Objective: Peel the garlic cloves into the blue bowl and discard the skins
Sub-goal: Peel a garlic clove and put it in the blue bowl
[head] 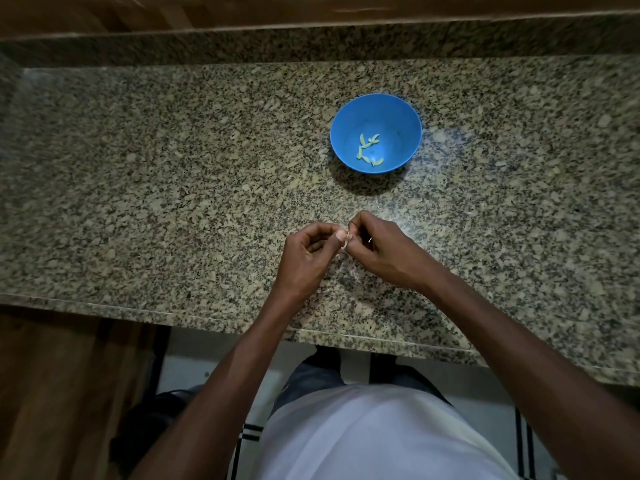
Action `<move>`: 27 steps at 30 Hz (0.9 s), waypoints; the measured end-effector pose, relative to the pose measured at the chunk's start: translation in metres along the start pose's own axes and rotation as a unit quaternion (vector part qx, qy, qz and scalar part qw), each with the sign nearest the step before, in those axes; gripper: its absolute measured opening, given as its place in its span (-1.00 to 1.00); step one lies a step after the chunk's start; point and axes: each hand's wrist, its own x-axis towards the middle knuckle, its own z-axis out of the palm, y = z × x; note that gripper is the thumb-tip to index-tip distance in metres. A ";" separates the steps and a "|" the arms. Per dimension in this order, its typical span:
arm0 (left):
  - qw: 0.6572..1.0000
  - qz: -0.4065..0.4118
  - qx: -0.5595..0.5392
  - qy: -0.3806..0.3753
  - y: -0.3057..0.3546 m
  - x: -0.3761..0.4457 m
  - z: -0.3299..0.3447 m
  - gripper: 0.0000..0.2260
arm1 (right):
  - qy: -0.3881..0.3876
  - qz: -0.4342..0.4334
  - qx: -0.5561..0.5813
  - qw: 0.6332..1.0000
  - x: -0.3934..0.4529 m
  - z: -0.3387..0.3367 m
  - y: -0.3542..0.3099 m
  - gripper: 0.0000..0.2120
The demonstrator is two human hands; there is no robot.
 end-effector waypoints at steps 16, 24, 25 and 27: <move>0.995 -0.058 -0.043 0.069 -0.004 0.007 0.004 -0.85 | 0.050 0.016 -0.013 0.999 -0.004 0.009 0.011 -0.89; 0.994 -0.056 -0.051 0.074 -0.001 0.006 0.005 -0.82 | 0.140 0.024 0.146 0.979 -0.005 -0.006 0.010 -0.85; 0.995 -0.055 -0.051 0.073 -0.001 0.005 0.005 -0.84 | 0.139 0.019 0.147 0.979 -0.004 -0.007 0.007 -0.84; 0.995 -0.049 -0.051 0.074 -0.001 0.005 0.005 -0.85 | 0.138 0.023 0.152 0.978 -0.003 -0.006 0.003 -0.85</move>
